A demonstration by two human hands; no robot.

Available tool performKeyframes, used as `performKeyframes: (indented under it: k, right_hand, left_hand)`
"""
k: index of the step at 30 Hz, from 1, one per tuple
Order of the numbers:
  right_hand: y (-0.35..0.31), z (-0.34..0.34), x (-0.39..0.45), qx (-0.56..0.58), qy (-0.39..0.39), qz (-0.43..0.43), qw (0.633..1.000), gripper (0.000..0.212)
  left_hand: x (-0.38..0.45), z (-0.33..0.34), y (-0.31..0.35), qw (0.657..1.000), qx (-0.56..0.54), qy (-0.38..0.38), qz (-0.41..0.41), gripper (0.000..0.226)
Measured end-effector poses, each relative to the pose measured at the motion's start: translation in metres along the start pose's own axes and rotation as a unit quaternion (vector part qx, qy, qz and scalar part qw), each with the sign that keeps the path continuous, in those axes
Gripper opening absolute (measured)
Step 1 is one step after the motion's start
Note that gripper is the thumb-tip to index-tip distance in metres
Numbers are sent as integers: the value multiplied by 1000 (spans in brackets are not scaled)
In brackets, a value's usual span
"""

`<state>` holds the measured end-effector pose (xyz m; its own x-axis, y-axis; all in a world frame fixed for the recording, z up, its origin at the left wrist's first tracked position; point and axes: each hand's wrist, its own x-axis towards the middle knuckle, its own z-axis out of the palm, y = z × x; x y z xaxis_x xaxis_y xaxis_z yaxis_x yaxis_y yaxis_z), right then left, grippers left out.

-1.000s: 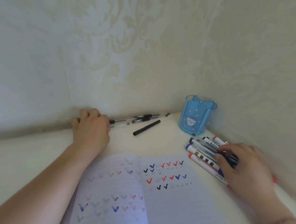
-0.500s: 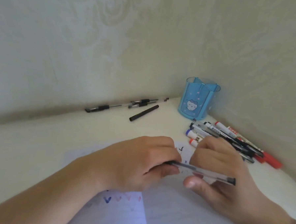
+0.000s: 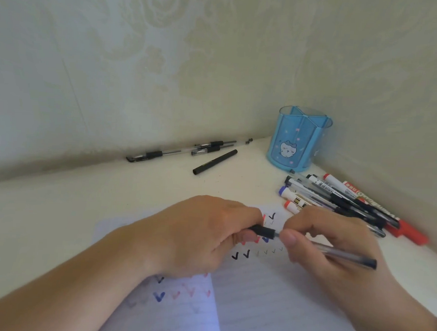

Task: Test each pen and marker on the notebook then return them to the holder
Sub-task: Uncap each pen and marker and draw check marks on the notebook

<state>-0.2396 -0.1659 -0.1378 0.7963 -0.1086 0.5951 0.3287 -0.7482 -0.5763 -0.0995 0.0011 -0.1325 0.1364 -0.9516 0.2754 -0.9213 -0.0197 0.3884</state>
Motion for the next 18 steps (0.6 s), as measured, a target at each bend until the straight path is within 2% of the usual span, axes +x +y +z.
performKeyframes:
  k: [5,10,12,14,16,18]
  right_hand:
    - [-6,-5,-2,13,-48,4,999,25]
    - [-7,-8,-3,35,-38,1,999,23]
    - [-5,-10,-4,148,14,45,988,24]
    - [-1,-15,-1,283,44,86,954,27]
    - [-3,-17,4,320,11,138,937,40]
    - [-11,-16,10,299,-35,191,934,48]
  left_hand:
    - [-1,-6,1,995,-93,-36,-2,15]
    - [-2,-9,2,991,-126,-34,-4,20]
    - [-4,-11,0,990,-133,-33,-34,24]
    - [-5,-14,-5,989,-121,-39,-69,20]
    - [-7,-19,-11,986,-111,-53,-113,9]
    - [-8,-24,-15,979,-101,-96,-148,18]
